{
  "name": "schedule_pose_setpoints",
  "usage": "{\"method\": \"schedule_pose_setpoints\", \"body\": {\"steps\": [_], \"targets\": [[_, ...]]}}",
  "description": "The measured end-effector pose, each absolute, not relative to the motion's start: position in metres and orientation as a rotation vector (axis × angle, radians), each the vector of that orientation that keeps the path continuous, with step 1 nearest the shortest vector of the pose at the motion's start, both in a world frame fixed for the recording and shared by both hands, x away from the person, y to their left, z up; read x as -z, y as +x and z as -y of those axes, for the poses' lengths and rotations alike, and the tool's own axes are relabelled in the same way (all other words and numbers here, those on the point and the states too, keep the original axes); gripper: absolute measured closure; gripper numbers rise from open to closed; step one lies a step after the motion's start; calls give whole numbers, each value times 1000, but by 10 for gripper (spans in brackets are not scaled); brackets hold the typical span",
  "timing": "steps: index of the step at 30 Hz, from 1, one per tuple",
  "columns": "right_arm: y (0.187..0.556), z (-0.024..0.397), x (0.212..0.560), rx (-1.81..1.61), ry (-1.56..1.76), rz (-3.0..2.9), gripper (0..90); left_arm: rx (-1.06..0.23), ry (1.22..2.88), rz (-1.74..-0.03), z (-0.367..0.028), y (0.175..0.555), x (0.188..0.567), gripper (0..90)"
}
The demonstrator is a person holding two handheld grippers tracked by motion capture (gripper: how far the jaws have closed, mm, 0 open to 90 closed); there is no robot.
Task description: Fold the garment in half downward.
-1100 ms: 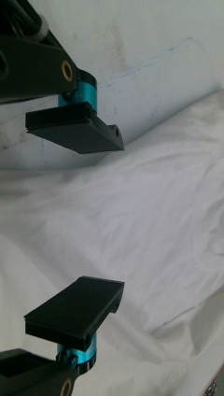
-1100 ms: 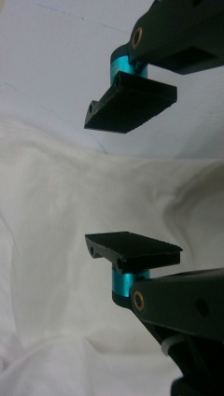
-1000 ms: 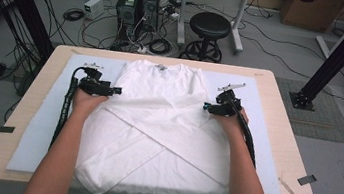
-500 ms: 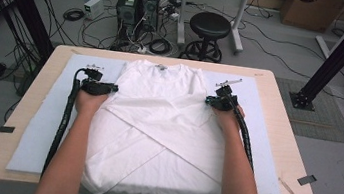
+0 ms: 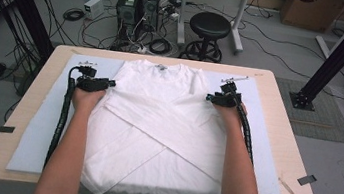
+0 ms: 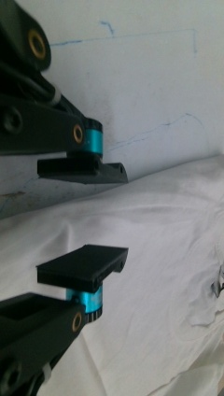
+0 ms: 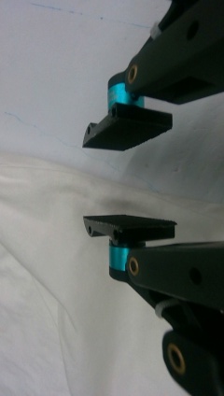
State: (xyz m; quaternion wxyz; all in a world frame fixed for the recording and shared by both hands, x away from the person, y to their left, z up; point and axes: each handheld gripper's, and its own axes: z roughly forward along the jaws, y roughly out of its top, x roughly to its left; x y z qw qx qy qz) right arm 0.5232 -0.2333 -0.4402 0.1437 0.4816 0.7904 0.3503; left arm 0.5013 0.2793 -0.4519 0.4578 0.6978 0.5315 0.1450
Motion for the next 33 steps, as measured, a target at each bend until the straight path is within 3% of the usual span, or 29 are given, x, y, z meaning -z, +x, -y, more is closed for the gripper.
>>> {"method": "schedule_pose_setpoints", "body": {"steps": [4,6,8,9,11,24,33], "targets": [[525,224,444,-948,1356,-2299,626,-326,1792,-1298,-272,507,452,538],[525,222,444,-973,1342,-2313,780,-377,1857,-1279,-261,509,451,617],[524,220,444,-973,1338,-2314,851,-428,1879,-1289,-257,509,451,756],[524,220,444,-973,1338,-2314,851,-428,1879,-1289,-257,509,451,831],[524,217,442,-952,1325,-2310,881,-430,1889,-1270,-256,509,450,849],[504,232,397,-1114,1223,-2273,890,-398,1751,-1127,-274,480,402,855],[479,241,372,-1193,1139,-2290,890,-342,1698,-1045,-287,454,388,854]]}}
